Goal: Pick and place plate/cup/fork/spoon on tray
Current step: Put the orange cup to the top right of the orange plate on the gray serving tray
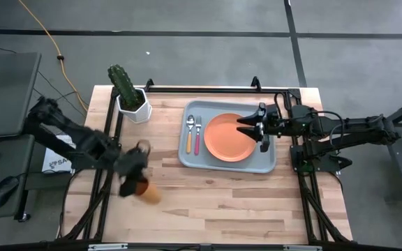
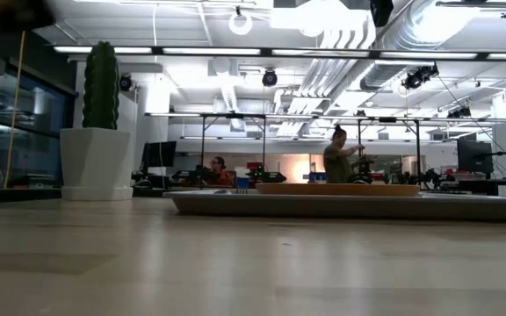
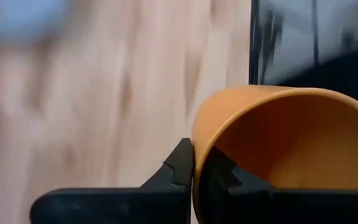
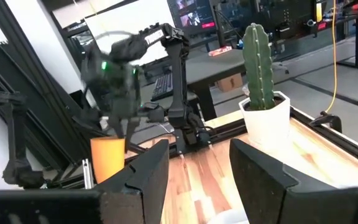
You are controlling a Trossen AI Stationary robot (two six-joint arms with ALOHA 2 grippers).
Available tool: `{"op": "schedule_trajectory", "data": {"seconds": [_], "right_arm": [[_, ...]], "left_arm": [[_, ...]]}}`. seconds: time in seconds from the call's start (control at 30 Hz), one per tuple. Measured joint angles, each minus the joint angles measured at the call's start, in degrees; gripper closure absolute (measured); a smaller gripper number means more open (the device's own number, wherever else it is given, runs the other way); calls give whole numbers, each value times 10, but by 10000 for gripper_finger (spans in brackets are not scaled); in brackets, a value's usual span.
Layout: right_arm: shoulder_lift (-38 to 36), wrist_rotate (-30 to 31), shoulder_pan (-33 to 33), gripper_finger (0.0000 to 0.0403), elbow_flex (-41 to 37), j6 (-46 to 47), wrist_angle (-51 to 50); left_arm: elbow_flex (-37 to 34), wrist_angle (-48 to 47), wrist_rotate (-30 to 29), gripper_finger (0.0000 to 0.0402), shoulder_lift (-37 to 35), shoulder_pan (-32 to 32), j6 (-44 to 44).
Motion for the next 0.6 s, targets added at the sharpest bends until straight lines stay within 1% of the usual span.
{"op": "schedule_trajectory", "data": {"seconds": [0.1, 0.23, 0.37, 0.47, 0.53, 0.6], "right_arm": [[0, 0, 0, 240, 0, 2, 15], [0, 0, 0, 240, 0, 2, 43], [0, 0, 0, 240, 0, -1, 67], [0, 0, 0, 240, 0, -2, 79], [0, 0, 0, 240, 0, -2, 83], [0, 11, 0, 240, 0, 3, 83]], "left_arm": [[73, 1, -39, 401, 22, 86, 87], [171, 4, -91, 401, 66, 201, 228], [243, 13, -110, 401, 121, 302, 333], [271, 34, -111, 401, 158, 350, 360], [275, 50, -113, 401, 176, 370, 363], [276, 66, -128, 402, 190, 384, 357]]}}
